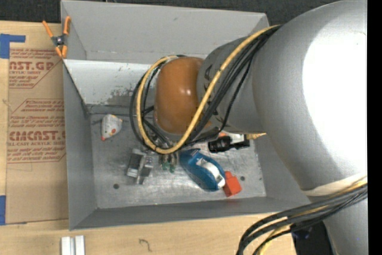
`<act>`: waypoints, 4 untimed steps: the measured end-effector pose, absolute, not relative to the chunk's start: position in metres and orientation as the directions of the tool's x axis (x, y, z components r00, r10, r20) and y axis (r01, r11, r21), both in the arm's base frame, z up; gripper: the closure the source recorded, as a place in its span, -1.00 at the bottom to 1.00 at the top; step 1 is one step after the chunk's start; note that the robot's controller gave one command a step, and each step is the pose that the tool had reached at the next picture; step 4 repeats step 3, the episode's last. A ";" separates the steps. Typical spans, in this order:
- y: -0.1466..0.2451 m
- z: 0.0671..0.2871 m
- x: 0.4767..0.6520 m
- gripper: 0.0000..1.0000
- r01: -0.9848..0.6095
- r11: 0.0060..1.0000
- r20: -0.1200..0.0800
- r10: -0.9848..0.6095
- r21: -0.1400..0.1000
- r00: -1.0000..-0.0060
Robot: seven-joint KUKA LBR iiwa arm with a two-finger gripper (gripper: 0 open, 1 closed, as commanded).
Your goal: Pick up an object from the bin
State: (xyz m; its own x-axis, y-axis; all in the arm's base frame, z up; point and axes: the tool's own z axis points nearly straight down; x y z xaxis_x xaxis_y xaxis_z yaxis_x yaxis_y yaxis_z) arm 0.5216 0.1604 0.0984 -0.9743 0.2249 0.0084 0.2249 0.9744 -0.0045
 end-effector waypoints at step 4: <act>0.161 0.148 0.524 1.00 0.224 0.975 -0.003 0.224 0.002 -0.975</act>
Offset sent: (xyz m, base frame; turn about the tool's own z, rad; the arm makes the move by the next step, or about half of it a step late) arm 0.0001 0.0000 0.0568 0.0000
